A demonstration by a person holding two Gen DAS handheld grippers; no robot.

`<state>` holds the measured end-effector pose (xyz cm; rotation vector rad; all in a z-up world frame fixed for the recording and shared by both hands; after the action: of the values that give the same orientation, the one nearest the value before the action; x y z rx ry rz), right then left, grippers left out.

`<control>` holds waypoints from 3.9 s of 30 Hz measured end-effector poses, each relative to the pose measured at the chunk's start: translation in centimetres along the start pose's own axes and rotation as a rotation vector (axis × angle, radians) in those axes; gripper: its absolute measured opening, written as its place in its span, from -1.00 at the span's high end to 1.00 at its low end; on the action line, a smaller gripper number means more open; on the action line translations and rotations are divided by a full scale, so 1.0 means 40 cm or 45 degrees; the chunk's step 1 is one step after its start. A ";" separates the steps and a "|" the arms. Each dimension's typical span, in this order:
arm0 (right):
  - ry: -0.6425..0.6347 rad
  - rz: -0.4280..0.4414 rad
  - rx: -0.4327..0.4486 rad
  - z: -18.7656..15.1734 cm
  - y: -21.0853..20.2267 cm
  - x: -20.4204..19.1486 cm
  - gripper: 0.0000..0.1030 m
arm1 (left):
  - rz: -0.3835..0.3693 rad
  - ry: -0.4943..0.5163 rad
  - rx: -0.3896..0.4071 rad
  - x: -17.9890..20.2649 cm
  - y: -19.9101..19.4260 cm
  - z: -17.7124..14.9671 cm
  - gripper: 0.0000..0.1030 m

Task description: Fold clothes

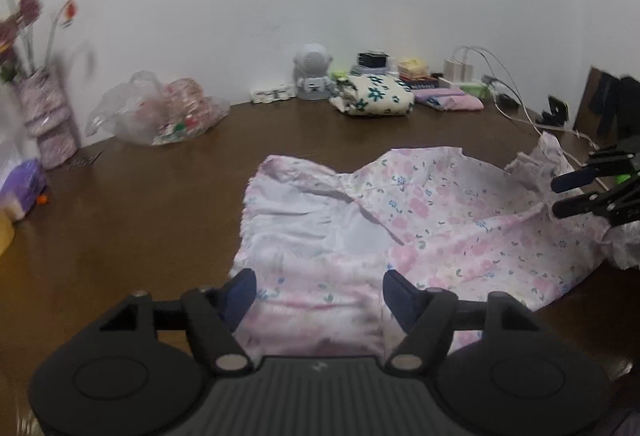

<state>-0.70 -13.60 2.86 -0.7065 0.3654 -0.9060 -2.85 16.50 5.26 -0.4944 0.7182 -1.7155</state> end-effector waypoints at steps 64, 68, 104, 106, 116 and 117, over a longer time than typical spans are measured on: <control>-0.224 -0.003 -0.151 0.228 0.103 0.092 -0.03 | 0.174 -0.003 -0.204 0.014 0.286 0.296 -0.73; -0.267 0.130 -0.295 0.264 0.249 0.146 0.04 | 0.160 -0.129 -0.334 -0.022 0.395 0.304 -0.57; -0.226 0.068 -0.055 -0.096 -0.108 -0.082 -0.07 | 0.210 -0.427 0.118 0.074 -0.174 -0.049 -0.17; -0.158 0.112 0.031 -0.072 -0.143 -0.066 -0.05 | 0.205 -0.387 0.113 0.091 -0.159 -0.037 -0.24; -0.012 0.004 -0.039 -0.048 0.017 -0.119 0.53 | 0.196 -0.263 -0.125 0.138 0.023 -0.119 -0.06; -0.015 0.005 -0.059 -0.054 0.024 -0.123 0.53 | 0.206 -0.268 -0.122 0.129 0.022 -0.120 -0.06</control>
<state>-4.20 -10.04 0.63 -0.7536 0.3782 -0.8918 -6.70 12.36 0.96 -0.6546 0.6713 -1.4587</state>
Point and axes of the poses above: each gripper's, at about its wrist camera, not at the fingertips, and y roughly the way its jaws point, x to its right, z to its top, the point moved 3 cm from there along y, roughly the way its jaws point, and after that the axes turned 5 degrees about -x, right-handed, at the moved point
